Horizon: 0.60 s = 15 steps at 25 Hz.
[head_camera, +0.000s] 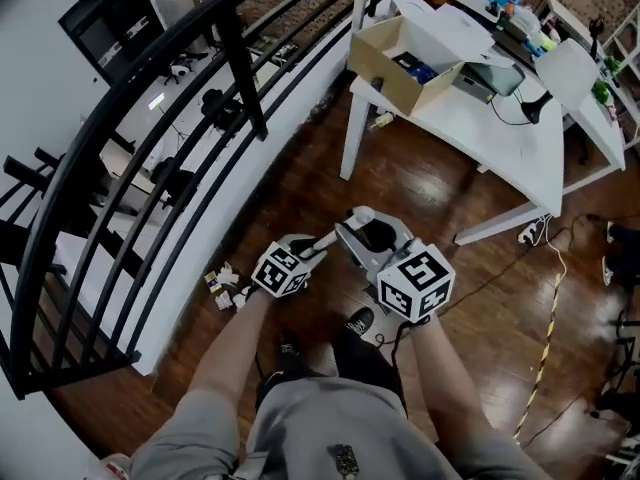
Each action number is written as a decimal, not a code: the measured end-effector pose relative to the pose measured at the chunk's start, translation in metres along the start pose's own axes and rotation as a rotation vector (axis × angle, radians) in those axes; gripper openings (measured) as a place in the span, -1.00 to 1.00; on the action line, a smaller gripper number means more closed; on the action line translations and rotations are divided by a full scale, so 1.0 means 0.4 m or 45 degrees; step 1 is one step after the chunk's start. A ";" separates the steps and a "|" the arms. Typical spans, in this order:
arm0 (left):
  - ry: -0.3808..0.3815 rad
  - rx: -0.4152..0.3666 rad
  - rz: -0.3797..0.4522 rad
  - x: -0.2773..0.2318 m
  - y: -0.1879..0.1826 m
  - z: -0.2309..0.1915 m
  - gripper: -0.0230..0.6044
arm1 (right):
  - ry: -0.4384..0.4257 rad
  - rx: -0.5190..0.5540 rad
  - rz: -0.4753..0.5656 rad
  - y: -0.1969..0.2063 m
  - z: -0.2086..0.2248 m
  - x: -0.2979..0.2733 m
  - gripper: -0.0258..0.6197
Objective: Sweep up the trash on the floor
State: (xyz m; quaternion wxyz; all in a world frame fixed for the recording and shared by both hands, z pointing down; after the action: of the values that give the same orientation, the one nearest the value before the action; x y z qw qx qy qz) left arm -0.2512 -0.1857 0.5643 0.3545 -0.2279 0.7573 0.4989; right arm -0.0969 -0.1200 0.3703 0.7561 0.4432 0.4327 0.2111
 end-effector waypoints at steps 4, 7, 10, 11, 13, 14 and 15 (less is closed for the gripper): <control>0.031 -0.023 -0.008 -0.103 -0.136 0.066 -0.52 | 0.045 -0.031 0.034 0.004 0.141 0.112 -0.61; 0.066 -0.065 -0.017 -0.188 -0.228 0.112 -0.52 | 0.103 -0.069 0.053 0.022 0.238 0.196 -0.61; 0.103 -0.100 -0.014 -0.269 -0.307 0.158 -0.52 | 0.156 -0.100 0.059 0.040 0.324 0.272 -0.61; 0.116 -0.108 -0.011 -0.294 -0.332 0.173 -0.52 | 0.175 -0.108 0.058 0.043 0.350 0.295 -0.61; 0.145 -0.117 -0.005 -0.339 -0.379 0.195 -0.52 | 0.213 -0.122 0.055 0.045 0.399 0.333 -0.61; 0.159 -0.117 -0.003 -0.360 -0.401 0.202 -0.52 | 0.229 -0.127 0.054 0.044 0.422 0.345 -0.61; 0.173 -0.116 -0.004 -0.380 -0.420 0.206 -0.52 | 0.242 -0.131 0.051 0.043 0.444 0.354 -0.61</control>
State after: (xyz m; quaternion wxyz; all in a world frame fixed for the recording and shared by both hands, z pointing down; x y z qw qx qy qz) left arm -0.0103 -0.1783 0.5599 0.2922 -0.2782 0.7559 0.5156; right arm 0.1298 -0.0983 0.3600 0.7290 0.3903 0.4823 0.2892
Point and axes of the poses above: the fingertips, and each gripper's own axes: x backward along the fingers, z to its right, y out of its underside, the point moved 10 cm from there along x, backward along the fingers, and after that the axes turned 12 degrees about -z, right-handed, at the moved point
